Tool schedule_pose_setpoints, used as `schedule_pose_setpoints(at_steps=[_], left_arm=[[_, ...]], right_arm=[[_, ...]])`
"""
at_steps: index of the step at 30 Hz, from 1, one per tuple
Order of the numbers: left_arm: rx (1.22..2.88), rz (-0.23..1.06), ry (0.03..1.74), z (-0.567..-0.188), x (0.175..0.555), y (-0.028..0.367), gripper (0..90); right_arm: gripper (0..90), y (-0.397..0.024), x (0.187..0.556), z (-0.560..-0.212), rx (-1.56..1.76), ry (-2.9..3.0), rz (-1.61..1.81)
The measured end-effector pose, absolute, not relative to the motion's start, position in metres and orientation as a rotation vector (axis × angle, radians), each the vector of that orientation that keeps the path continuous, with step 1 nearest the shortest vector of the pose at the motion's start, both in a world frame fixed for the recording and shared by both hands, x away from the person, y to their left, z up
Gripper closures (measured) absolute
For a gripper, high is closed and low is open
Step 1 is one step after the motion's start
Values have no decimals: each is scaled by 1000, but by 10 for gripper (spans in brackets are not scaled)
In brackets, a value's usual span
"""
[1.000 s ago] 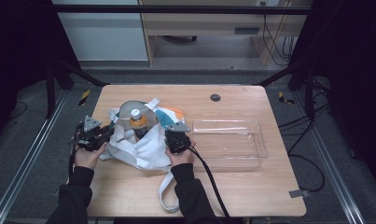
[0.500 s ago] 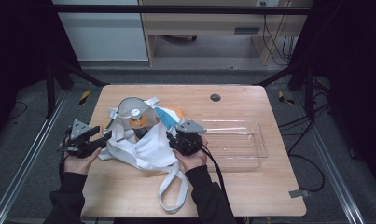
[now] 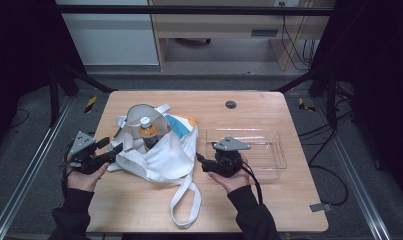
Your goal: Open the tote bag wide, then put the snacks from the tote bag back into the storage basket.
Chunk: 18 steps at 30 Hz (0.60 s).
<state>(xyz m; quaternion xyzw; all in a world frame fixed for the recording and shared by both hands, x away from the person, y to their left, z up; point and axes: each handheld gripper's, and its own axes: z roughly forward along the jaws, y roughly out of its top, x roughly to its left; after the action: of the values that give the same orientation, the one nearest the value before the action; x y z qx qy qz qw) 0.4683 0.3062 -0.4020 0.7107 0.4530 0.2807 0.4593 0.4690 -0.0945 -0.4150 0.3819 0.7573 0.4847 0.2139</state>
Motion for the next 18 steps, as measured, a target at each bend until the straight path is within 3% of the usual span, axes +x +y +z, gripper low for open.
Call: schedule_pose_setpoints(at_steps=[12,18], left_arm=[[1787,700,1052,-397,463,283,373],[1795,693,1033,-395,464,274,362]], right_arm=[[242,-148,440,-425,1121,2042,1363],[253,-167,427,-428,1142,2041,1343]])
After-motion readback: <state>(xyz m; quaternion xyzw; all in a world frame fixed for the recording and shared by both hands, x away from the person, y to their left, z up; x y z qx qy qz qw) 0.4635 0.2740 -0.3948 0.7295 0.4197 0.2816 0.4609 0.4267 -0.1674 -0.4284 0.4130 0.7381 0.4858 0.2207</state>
